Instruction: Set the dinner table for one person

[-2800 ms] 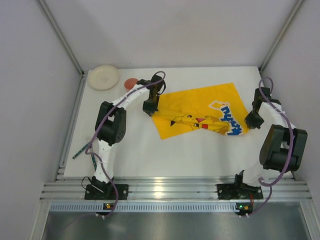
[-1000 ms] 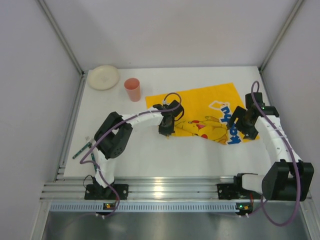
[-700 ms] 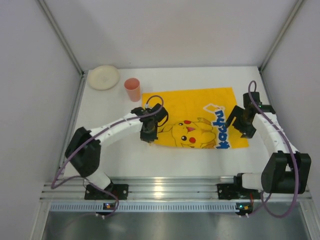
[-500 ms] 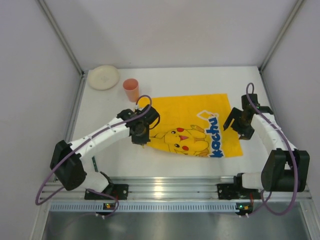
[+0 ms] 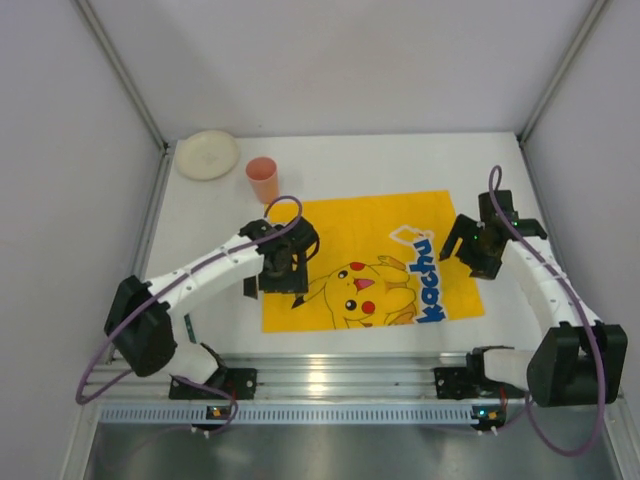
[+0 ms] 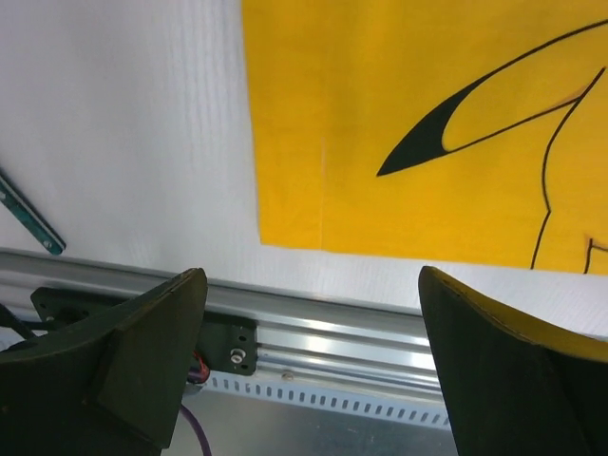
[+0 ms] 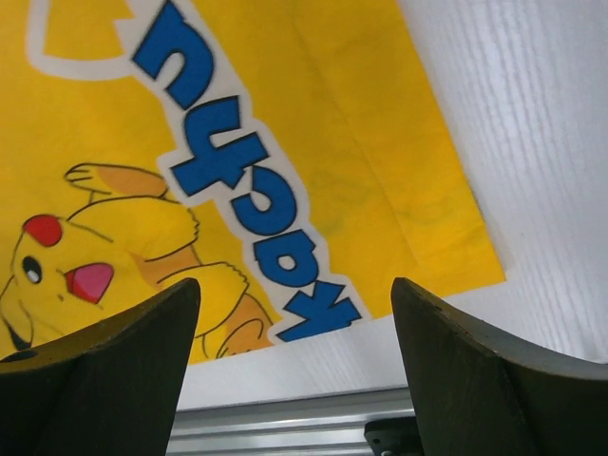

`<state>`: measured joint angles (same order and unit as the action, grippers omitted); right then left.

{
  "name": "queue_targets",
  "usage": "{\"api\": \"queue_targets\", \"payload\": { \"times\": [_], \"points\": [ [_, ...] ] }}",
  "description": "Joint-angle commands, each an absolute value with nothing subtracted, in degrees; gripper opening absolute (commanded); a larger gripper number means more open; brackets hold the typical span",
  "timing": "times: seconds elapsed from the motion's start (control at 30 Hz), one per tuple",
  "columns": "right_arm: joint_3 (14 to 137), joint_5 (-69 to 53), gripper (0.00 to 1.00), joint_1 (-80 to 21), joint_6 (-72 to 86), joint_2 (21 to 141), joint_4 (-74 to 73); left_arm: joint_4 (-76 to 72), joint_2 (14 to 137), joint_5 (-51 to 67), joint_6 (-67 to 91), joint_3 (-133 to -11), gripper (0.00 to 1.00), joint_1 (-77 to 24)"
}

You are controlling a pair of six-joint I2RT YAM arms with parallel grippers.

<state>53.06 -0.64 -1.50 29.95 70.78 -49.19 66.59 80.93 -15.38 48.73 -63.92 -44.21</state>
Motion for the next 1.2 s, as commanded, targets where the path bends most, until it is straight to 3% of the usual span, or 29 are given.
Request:
{"api": "queue_targets", "payload": {
  "times": [0.0,0.2,0.33,0.63,0.8,0.93,1.17],
  "points": [
    [58.3,-4.7,0.82,-4.9,29.4,67.1,-48.0,59.4,88.0,-17.3,46.1,-68.0,0.98,-43.3],
    [73.4,-8.3,0.83,-12.7,29.9,72.1,-47.6,48.5,99.9,-12.0,39.3,-73.4,0.98,-37.4],
    [85.9,-8.1,0.83,-18.5,29.1,81.6,-49.7,43.9,106.9,-8.1,35.5,-74.5,0.96,-33.4],
    [112.8,-7.7,0.82,-22.1,27.3,98.8,-56.9,43.3,112.1,-4.7,30.2,-79.4,0.93,-27.8],
    [108.4,-6.3,0.82,-22.1,27.0,97.4,-57.3,51.3,105.0,-4.4,31.2,-91.2,0.93,-27.9],
    [96.5,-5.7,0.82,-22.2,27.8,91.1,-54.2,54.1,100.8,-7.6,32.5,-97.6,0.95,-27.9],
    [81.0,-5.5,0.82,-22.2,29.4,81.6,-51.7,55.1,103.7,-16.4,32.7,-102.7,0.96,-24.4]
  ]
}}
